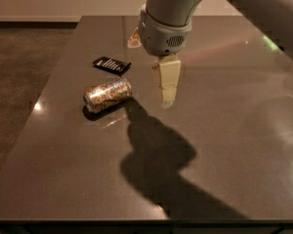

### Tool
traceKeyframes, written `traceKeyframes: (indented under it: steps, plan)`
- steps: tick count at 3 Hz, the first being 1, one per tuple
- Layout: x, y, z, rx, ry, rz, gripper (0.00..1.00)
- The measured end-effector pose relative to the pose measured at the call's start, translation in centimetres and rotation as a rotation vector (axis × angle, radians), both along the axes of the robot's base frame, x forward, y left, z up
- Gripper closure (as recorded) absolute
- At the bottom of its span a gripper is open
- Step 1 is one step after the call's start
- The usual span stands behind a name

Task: Place orange can upright

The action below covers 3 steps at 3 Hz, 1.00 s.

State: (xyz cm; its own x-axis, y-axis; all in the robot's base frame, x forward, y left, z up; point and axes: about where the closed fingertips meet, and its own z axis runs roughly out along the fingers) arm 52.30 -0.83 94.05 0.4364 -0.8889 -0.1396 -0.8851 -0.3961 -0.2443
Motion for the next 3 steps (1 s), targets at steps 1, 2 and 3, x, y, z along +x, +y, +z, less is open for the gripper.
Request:
traceKeyframes:
  steps: [1,2,3]
  plan:
    - [0.0,0.0,0.0,0.000,0.000,0.000,0.00]
    - [0.4,0.5,-0.1,0.000,0.008,0.015,0.00]
    - [1.2,1.8,-0.4,-0.004,0.009,0.042,0.00]
